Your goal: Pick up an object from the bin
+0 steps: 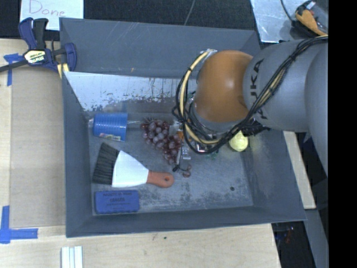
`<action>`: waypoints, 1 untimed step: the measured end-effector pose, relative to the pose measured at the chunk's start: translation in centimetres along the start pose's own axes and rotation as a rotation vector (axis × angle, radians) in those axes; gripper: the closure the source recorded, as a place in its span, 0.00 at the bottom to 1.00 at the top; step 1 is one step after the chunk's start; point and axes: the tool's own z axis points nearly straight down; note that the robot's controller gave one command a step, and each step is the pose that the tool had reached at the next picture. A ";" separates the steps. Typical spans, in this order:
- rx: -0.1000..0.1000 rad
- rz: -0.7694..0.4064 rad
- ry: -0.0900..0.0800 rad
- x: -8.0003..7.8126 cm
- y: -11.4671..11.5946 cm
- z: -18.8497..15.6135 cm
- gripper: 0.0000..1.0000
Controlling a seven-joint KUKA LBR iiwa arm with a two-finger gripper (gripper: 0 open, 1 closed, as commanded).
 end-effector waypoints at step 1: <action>-0.001 0.136 -0.009 -3.1 1.1 2.3 1.00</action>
Offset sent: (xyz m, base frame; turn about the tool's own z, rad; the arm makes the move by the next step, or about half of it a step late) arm 0.0000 0.0000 0.0000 0.0000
